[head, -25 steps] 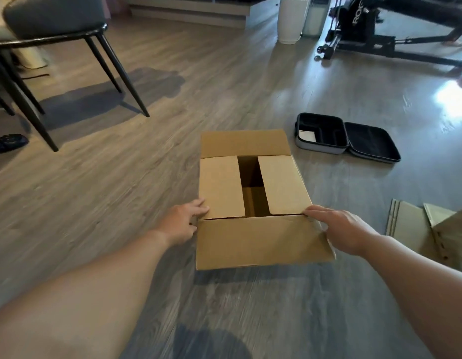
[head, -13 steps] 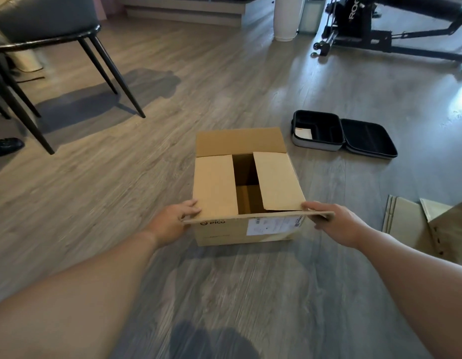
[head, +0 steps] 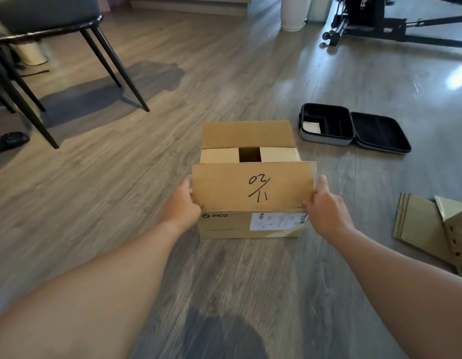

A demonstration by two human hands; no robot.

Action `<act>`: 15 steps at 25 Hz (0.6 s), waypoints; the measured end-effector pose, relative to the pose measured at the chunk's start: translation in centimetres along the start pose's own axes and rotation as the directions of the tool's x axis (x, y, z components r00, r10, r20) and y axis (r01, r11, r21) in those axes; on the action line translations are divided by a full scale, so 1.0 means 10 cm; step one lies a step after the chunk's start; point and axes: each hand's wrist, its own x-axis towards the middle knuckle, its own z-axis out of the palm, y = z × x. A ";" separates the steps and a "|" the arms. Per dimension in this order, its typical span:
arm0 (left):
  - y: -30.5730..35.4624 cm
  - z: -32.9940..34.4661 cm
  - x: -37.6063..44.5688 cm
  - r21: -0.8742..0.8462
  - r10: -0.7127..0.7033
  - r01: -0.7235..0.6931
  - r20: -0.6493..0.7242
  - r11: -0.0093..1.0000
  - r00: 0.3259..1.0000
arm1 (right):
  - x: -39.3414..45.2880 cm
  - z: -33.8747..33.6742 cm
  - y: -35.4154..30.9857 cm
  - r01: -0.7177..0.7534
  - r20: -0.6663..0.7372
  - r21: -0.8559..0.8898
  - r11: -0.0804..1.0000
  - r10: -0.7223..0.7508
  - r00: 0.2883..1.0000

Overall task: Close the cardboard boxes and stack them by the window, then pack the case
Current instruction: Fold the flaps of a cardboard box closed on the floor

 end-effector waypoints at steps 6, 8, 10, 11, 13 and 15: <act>0.02 0.14 0.18 0.317 -0.006 -0.043 0.152 0.947 0.988 | 0.10 0.08 -0.01 0.214 0.173 -0.224 0.951 -0.178 0.969; 0.07 0.17 0.22 0.301 -0.057 0.002 0.172 0.954 0.983 | 0.10 0.07 0.02 0.212 0.176 -0.215 0.953 -0.175 0.969; 0.13 0.17 0.25 0.347 -0.025 -0.013 0.106 0.938 0.994 | 0.05 0.03 0.03 0.238 0.138 -0.240 0.941 -0.210 0.968; 0.16 0.16 0.24 0.379 -0.011 -0.014 0.064 0.925 0.998 | 0.02 0.01 0.04 0.262 0.123 -0.270 0.926 -0.237 0.964; 0.15 0.12 0.22 0.426 -0.013 0.009 0.007 0.905 1.000 | -0.07 -0.02 0.05 0.282 0.102 -0.342 0.896 -0.263 0.959; 0.18 0.10 0.18 0.365 -0.058 0.032 0.059 0.930 0.997 | -0.16 -0.07 0.05 0.269 0.083 -0.399 0.877 -0.257 0.963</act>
